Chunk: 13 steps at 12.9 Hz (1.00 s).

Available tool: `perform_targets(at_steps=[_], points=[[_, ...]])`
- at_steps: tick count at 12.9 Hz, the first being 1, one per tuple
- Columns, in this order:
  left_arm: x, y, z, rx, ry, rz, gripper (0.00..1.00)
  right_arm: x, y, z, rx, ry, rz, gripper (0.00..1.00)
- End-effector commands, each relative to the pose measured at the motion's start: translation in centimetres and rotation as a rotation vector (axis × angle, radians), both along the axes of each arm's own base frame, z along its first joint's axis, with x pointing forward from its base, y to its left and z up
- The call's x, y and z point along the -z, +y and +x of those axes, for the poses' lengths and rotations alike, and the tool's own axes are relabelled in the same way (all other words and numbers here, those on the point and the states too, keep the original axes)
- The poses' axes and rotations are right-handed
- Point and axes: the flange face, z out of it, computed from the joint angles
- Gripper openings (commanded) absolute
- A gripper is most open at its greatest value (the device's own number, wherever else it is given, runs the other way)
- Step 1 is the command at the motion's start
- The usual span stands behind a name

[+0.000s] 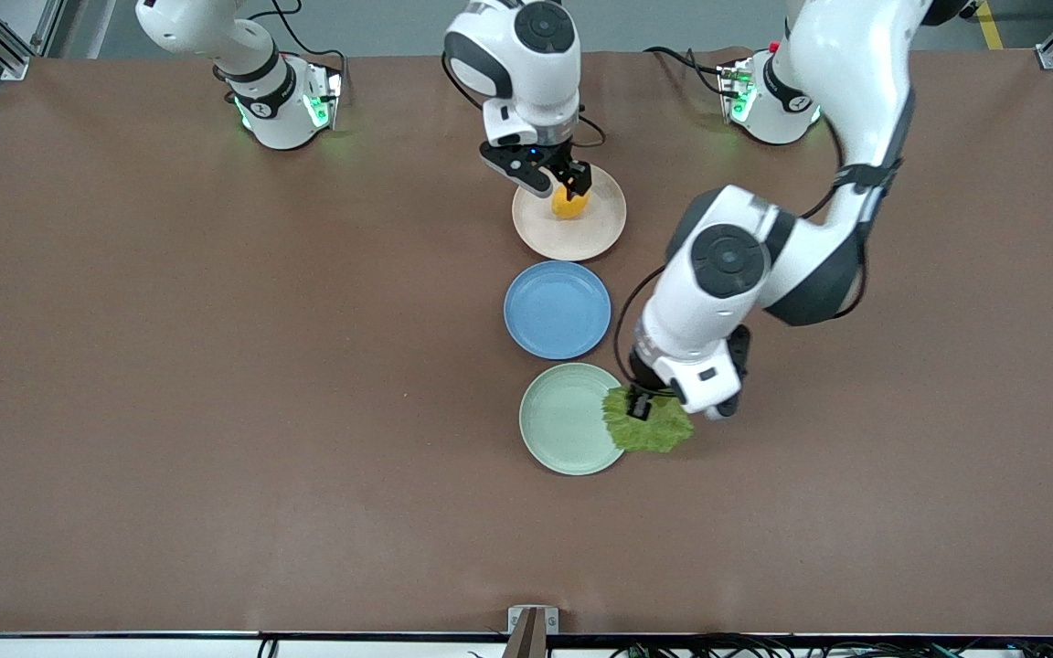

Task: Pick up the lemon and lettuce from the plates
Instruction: 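Carry the lettuce off the plate while the right gripper grasps the lemon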

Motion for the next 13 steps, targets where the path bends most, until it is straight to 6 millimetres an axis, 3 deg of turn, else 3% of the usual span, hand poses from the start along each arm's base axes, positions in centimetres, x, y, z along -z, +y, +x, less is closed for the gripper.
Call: perform_targets(at_steps=[1,4,7,11,13], points=[[0.6,6.0,-2.3,0.06,0.075,-0.011,0.0,3.2,1.3,-1.2,0.016,-0.022,-0.009,1.0],[2.8,12.1,-4.7,0.139,0.125,0.0,0.0,5.5,2.8,-3.8,0.021,-0.032,-0.005,1.0],[5.8,16.3,-7.6,0.208,0.095,0.007,0.0,7.7,3.5,-5.2,0.041,-0.054,-0.019,1.0],[11.1,19.0,-11.1,0.262,0.06,0.015,0.01,10.5,3.7,-5.1,0.045,-0.095,-0.009,0.99],[13.1,20.3,-12.2,0.288,0.055,0.018,0.01,10.9,3.8,-5.1,0.045,-0.097,-0.008,0.94]])
